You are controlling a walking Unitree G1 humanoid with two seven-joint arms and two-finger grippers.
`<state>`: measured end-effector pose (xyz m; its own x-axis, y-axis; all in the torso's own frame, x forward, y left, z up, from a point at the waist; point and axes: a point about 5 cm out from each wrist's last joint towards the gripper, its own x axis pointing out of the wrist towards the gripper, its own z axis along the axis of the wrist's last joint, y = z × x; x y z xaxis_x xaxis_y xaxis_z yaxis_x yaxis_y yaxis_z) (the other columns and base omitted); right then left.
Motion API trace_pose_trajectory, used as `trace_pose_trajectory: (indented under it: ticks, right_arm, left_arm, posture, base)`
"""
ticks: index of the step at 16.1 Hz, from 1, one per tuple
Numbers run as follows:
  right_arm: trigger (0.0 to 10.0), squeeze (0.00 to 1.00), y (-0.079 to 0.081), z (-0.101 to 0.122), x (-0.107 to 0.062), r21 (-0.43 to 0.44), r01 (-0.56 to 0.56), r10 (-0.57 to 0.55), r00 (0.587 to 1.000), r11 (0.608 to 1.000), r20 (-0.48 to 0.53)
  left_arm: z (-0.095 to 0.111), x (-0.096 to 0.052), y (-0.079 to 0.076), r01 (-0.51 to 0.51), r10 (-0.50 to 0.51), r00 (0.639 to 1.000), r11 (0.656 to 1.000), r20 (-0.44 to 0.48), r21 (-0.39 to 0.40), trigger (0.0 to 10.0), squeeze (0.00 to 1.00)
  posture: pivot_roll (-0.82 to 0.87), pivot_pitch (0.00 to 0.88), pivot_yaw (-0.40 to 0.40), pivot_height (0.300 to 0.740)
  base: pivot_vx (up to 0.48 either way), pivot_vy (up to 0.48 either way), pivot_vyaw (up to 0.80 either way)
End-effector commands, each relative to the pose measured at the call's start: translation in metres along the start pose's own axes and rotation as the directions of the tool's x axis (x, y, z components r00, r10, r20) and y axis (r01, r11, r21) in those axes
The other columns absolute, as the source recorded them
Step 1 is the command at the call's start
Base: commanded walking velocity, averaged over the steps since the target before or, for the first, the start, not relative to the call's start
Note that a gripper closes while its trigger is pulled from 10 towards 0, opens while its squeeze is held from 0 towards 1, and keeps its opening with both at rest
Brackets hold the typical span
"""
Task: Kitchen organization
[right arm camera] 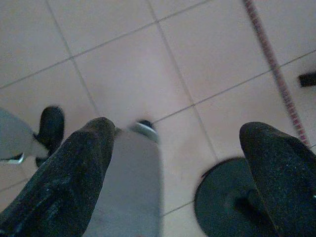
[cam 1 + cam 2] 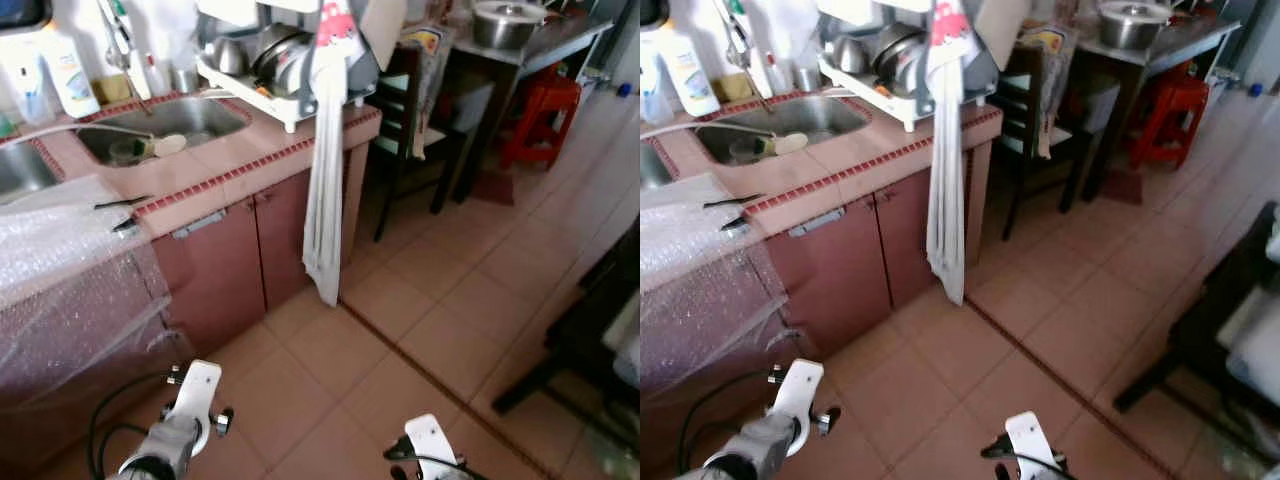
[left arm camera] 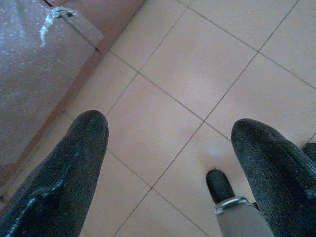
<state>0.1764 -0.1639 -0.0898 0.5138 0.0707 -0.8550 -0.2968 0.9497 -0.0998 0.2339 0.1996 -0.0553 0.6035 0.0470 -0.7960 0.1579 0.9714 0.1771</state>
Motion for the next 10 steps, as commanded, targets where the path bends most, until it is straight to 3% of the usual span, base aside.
trace_pose_trajectory:
  ticks: [1,3,8,10]
  right_arm:
    - [10.0,0.00,-0.008,0.004,0.000,0.000,0.022,-0.022,1.000,1.000,0.011]
    - [10.0,0.00,-0.012,0.005,-0.001,0.028,0.044,-0.044,0.999,0.999,0.030]
    - [10.0,0.00,-0.014,0.013,0.000,0.030,0.054,-0.056,0.997,0.998,0.060]
    - [10.0,0.00,-0.012,0.013,0.000,0.021,0.052,-0.053,0.997,0.998,0.063]
  left_arm:
    - [0.011,0.001,0.001,-0.024,0.026,0.999,0.999,0.039,-0.038,10.0,0.00]
    - [0.024,0.001,0.001,-0.022,0.024,0.998,0.999,0.056,-0.041,10.0,0.00]
    - [0.032,0.002,-0.008,0.017,-0.015,0.998,1.000,0.063,-0.025,10.0,0.00]
    - [0.033,0.002,-0.009,0.029,-0.026,0.997,0.998,0.066,-0.048,10.0,0.00]
  posture:
    - [-0.08,0.000,0.038,0.740]
    - [-0.09,0.000,0.039,0.740]
    - [-0.11,0.000,0.048,0.740]
    - [-0.12,0.000,0.051,0.740]
  base:
    - [0.000,0.000,0.00]
    - [0.000,0.000,0.00]
    - [0.000,0.000,0.00]
    - [0.272,0.000,0.00]
